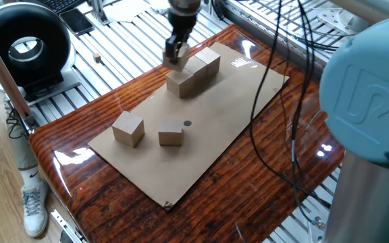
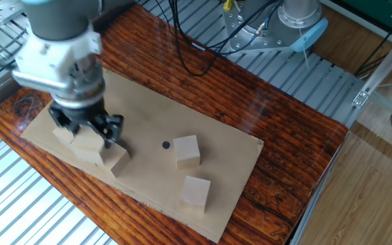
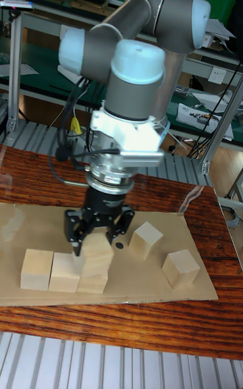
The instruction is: Stack the blocks into a pyramid shape
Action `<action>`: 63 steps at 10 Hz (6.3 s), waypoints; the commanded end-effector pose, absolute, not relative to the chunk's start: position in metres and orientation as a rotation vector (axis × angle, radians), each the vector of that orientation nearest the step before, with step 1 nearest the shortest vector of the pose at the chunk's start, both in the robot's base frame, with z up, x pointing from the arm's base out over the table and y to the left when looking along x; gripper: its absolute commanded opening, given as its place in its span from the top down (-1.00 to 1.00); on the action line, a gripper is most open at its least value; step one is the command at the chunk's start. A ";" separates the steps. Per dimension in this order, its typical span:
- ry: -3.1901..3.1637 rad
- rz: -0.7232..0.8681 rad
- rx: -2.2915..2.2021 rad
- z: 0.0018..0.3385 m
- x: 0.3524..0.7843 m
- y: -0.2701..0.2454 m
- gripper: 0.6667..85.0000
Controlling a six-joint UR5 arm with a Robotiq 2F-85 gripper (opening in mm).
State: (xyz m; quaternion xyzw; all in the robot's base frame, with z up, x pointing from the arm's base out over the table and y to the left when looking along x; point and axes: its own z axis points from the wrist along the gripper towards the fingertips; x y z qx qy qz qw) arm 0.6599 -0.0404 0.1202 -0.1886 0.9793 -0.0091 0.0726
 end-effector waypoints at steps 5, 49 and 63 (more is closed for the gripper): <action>2.918 -0.070 -0.151 0.107 0.665 -0.105 1.00; 3.048 -0.024 -0.211 0.126 0.632 -0.063 -0.82; 2.954 0.315 -0.875 0.104 0.589 0.088 -1.00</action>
